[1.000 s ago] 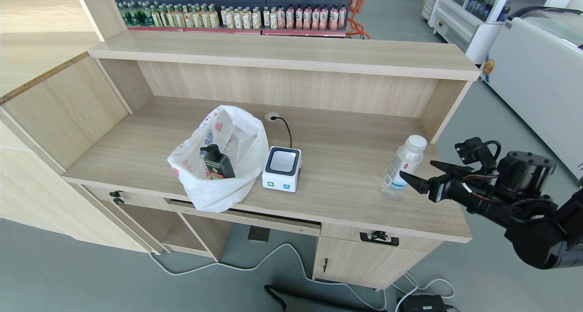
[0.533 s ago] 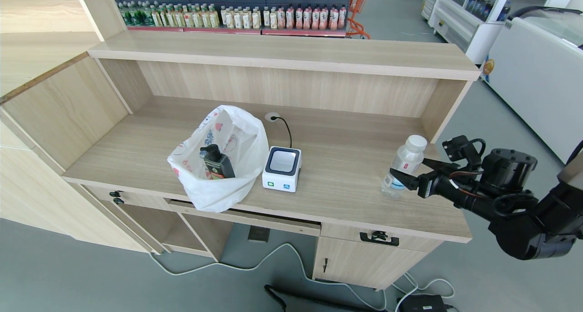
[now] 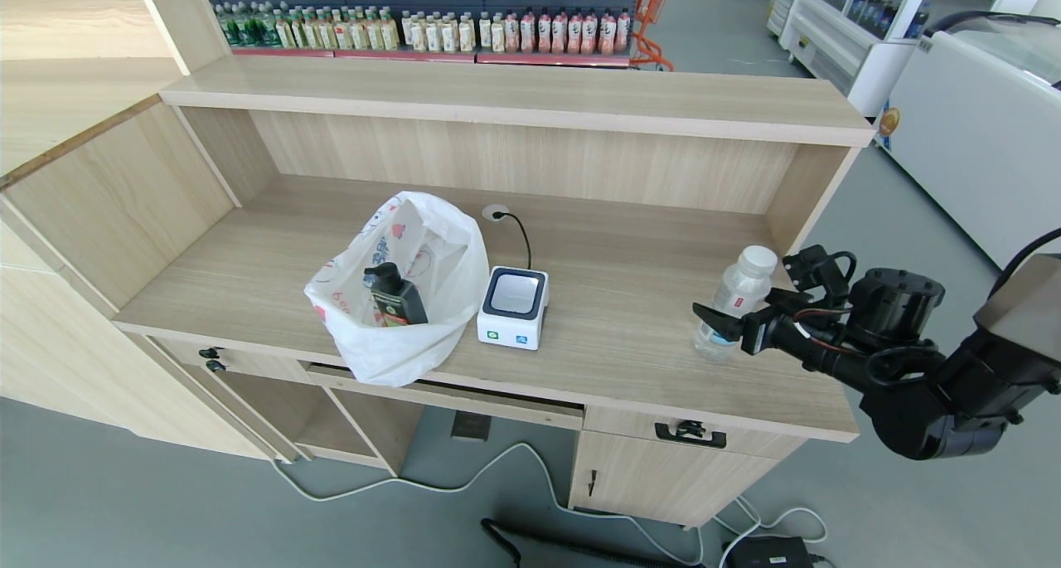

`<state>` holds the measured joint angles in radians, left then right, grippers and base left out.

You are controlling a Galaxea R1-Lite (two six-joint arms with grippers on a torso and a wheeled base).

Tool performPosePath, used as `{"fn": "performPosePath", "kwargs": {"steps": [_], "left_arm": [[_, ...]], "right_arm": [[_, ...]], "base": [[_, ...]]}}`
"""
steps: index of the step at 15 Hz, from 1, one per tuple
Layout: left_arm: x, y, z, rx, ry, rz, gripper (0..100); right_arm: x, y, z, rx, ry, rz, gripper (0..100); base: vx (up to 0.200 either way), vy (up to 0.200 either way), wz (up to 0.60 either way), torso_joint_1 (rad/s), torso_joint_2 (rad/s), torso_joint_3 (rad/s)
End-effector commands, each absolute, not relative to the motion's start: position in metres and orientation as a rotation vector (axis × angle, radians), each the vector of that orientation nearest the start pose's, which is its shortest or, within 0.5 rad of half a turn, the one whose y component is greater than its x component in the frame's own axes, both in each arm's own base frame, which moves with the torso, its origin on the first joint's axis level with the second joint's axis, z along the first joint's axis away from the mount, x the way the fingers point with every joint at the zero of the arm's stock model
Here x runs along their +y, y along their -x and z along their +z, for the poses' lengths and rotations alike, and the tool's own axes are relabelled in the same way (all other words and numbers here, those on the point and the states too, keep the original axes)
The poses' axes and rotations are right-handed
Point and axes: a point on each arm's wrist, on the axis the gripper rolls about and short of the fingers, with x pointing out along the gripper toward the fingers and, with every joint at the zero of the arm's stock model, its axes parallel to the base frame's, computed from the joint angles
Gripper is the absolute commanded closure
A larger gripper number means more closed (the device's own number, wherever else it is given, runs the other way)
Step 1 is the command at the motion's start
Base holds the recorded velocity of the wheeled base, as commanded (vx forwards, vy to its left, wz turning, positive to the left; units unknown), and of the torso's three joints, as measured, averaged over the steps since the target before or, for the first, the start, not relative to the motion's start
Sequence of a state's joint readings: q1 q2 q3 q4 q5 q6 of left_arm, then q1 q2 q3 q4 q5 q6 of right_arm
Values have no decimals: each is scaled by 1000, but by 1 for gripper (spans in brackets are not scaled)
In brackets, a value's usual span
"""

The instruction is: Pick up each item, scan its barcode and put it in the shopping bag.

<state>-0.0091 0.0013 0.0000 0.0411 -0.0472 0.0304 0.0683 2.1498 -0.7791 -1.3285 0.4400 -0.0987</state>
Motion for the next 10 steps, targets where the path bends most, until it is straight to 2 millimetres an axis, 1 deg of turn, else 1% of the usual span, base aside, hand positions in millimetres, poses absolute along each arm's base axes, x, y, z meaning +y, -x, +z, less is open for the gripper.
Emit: {"fn": "performPosePath", "kwargs": {"steps": [1,5,9,10], "left_arm": [[-1,23,71,42,-30,-57,0],[-1,23,71,42,-30,-57,0],[-1,23,71,42,-30,-57,0],[-1,23,71,42,-30,-57,0]], "right_arm": [[36,-377,84,25,87,513,0],[41,-386,79,20,86,528,0],[41,-394,81,-5,89,580,0],[41,-397,80,-11,90,580,100]], "base": [[0,0,0,0,0,0],[0,0,0,0,0,0],[0,0,0,0,0,0],[0,0,0,0,0,0]]}}
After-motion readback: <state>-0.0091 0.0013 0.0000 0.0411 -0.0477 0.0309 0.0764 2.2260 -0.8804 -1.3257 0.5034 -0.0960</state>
